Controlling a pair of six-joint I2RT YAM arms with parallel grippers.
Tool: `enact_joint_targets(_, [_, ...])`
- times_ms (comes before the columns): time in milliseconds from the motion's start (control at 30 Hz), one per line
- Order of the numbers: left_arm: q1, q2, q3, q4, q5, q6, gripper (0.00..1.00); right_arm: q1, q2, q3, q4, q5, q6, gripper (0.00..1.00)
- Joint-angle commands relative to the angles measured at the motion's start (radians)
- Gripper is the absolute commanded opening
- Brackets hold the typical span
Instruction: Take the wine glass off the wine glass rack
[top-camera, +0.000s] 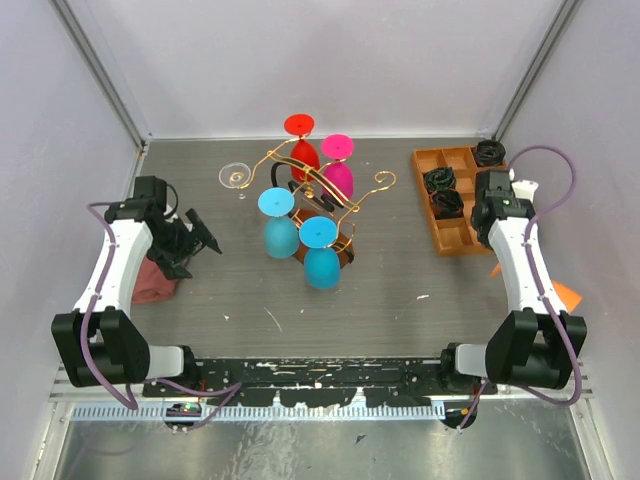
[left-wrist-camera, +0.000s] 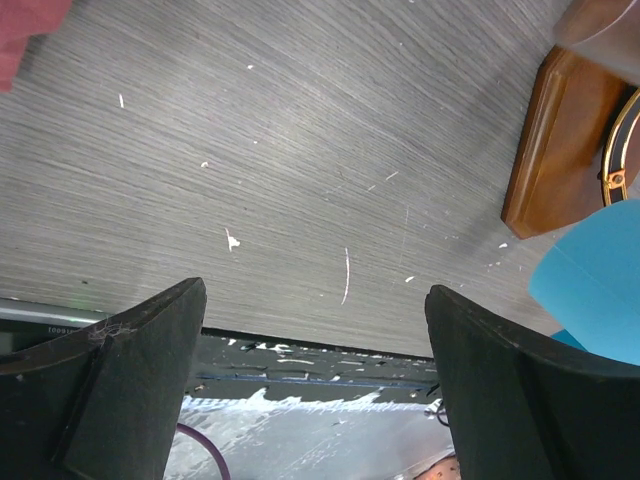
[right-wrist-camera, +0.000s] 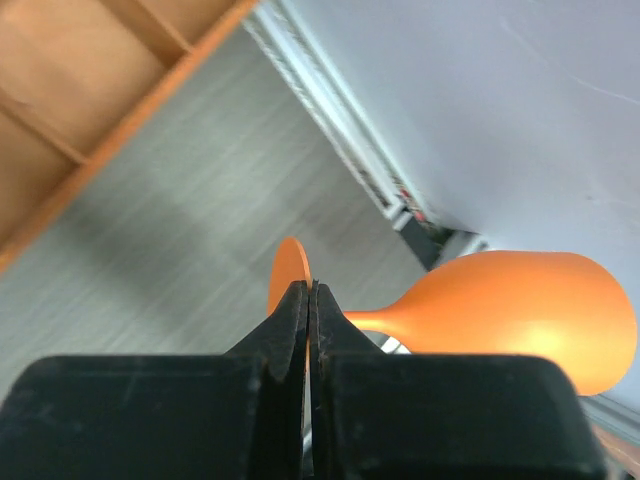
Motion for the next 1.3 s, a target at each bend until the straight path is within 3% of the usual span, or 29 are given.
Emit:
enact_joint_targets(0, [-0.003,-0.037,-0.043,0.019,0.052,0.011,0.98,0.022,0.045,-0.018,0.002,0.320,0.021,0.01])
enact_joint_targets(133, [-0.003,-0.049,-0.053,0.020,0.071,0.015,0.98,0.071,0.141,-0.022,-0.068,0.516,0.121,0.01])
enact_joint_targets(500, [-0.002,-0.093,-0.099,0.054,0.134,-0.004,0.98,0.102,0.291,-0.091,-0.031,0.598,0.126,0.01])
enact_joint_targets(633, [-0.003,-0.096,-0.130,0.077,0.164,-0.006,0.98,0.108,0.396,-0.051,-0.120,0.656,0.222,0.01])
enact_joint_targets(933, [-0.001,-0.068,-0.140,0.105,0.192,0.008,0.98,0.103,0.609,-0.043,-0.177,0.620,0.345,0.01])
enact_joint_targets(1267, [-0.002,-0.023,-0.180,0.139,0.210,0.013,0.98,0.099,0.711,-0.014,-0.102,0.556,0.250,0.01])
